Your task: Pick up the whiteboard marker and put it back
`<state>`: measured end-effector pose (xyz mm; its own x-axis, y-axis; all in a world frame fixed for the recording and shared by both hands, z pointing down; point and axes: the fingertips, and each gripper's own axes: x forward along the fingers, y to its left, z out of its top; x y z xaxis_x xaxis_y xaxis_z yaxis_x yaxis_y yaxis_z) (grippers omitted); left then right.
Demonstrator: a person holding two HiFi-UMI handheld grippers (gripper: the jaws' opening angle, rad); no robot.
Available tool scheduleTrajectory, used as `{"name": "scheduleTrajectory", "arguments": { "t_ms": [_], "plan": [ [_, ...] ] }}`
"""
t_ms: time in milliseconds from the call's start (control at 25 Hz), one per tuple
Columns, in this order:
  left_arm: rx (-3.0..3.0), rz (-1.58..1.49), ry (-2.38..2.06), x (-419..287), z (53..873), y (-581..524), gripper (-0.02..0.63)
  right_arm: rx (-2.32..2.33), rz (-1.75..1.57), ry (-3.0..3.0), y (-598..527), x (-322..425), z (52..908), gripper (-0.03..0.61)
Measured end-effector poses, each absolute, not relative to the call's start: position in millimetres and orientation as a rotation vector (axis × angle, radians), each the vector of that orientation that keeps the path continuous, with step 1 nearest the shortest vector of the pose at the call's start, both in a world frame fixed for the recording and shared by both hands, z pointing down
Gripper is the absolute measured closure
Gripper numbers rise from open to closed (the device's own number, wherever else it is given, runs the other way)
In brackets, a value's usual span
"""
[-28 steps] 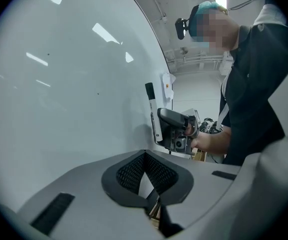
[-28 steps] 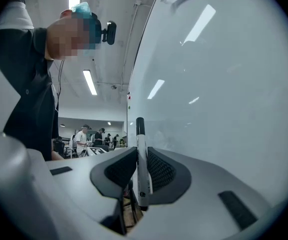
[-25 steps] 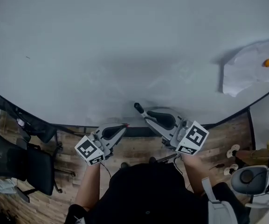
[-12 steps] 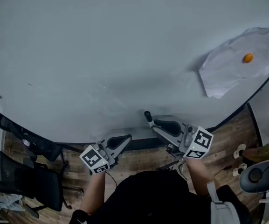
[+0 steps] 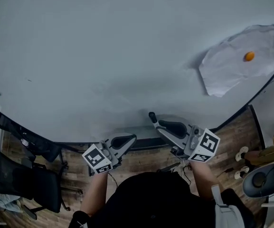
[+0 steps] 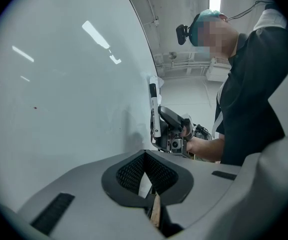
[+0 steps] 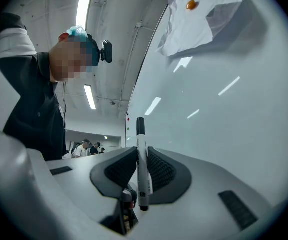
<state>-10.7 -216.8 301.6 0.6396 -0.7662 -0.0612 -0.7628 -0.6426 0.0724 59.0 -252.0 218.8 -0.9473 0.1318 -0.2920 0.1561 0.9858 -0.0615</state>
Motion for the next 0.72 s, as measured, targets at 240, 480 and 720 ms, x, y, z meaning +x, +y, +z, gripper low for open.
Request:
{"name": "scheduleTrajectory", "arguments": {
  "t_ms": [240,480,720],
  "plan": [
    [2.780,-0.141,-1.329,-13.2,305.0,-214.7,0.601,0.220,-0.135,2.835,-249.7,61.0,217.5,0.505],
    [2.773,-0.150,-1.339,-14.8,305.7,-214.3,0.601,0.227,-0.148,2.832,-250.2,59.5,217.6,0.505],
    [2.749,-0.164,-1.360,-16.1,310.9,-215.4,0.601,0.241,-0.167,2.849,-253.3,58.4,226.6,0.505]
  ]
}}
